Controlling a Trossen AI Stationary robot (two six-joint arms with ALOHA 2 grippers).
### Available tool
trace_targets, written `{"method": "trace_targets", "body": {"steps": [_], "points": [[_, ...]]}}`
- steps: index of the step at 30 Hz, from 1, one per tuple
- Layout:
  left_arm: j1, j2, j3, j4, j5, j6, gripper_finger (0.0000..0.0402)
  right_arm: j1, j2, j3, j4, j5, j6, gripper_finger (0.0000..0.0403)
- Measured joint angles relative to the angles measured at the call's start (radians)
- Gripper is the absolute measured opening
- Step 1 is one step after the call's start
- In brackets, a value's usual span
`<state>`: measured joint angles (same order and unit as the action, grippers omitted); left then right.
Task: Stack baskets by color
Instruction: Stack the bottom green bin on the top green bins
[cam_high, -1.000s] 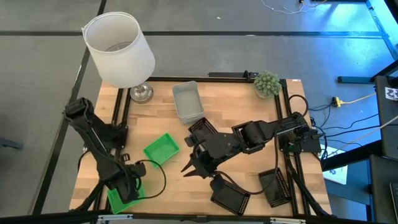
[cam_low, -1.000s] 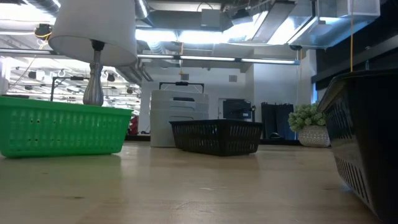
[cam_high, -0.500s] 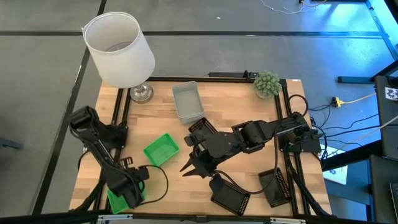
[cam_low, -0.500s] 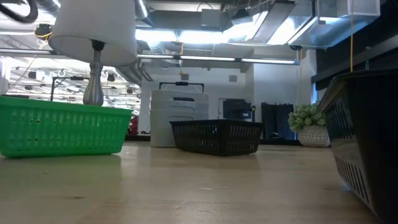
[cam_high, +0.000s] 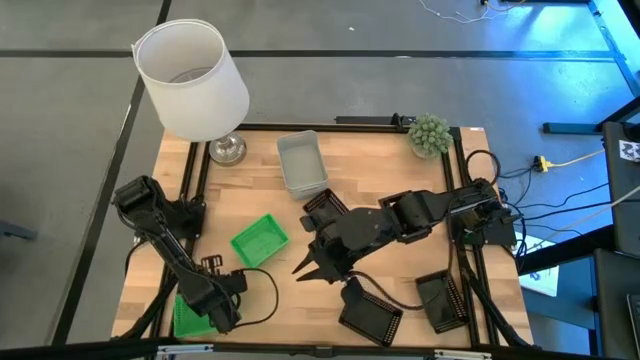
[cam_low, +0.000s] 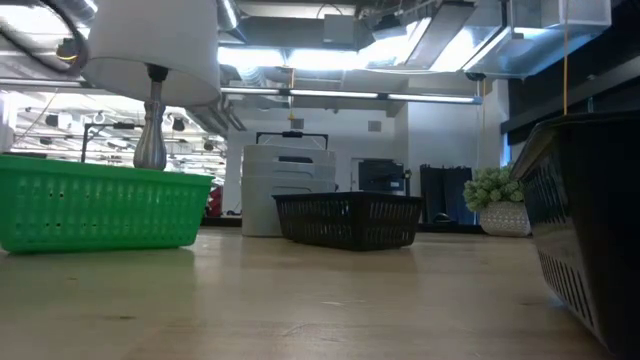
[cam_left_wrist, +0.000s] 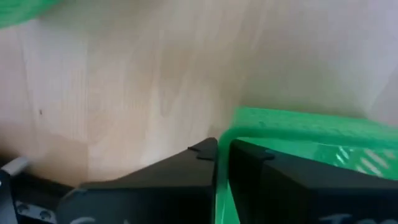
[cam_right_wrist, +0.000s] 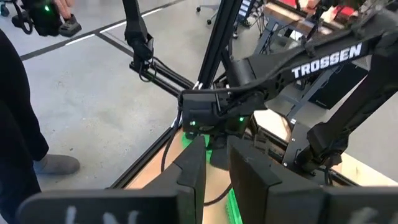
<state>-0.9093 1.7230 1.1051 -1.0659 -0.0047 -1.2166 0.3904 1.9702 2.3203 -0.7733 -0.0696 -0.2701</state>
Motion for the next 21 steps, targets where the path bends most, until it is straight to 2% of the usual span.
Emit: {"method": "trace_targets", "body": {"steps": [3, 6, 12, 21], "points": [[0.014, -0.044, -0.001, -0.036, -0.005, 0.000, 0.0004, 0.000, -0.022, 0.000, -0.031, 0.007, -0.001, 0.0067], [0.035, -0.111, -0.002, -0.066, -0.031, -0.004, 0.0002, 0.000, -0.035, 0.000, -0.120, 0.066, -0.001, 0.0067], [0.090, -0.308, -0.002, -0.120, -0.149, -0.064, 0.0001, -0.013, -0.058, 0.000, -0.205, 0.103, -0.002, 0.0067], [0.298, -0.545, -0.002, -0.118, -0.301, 0.014, 0.0000, -0.065, -0.094, 0.001, -0.282, 0.095, -0.004, 0.0067]]}}
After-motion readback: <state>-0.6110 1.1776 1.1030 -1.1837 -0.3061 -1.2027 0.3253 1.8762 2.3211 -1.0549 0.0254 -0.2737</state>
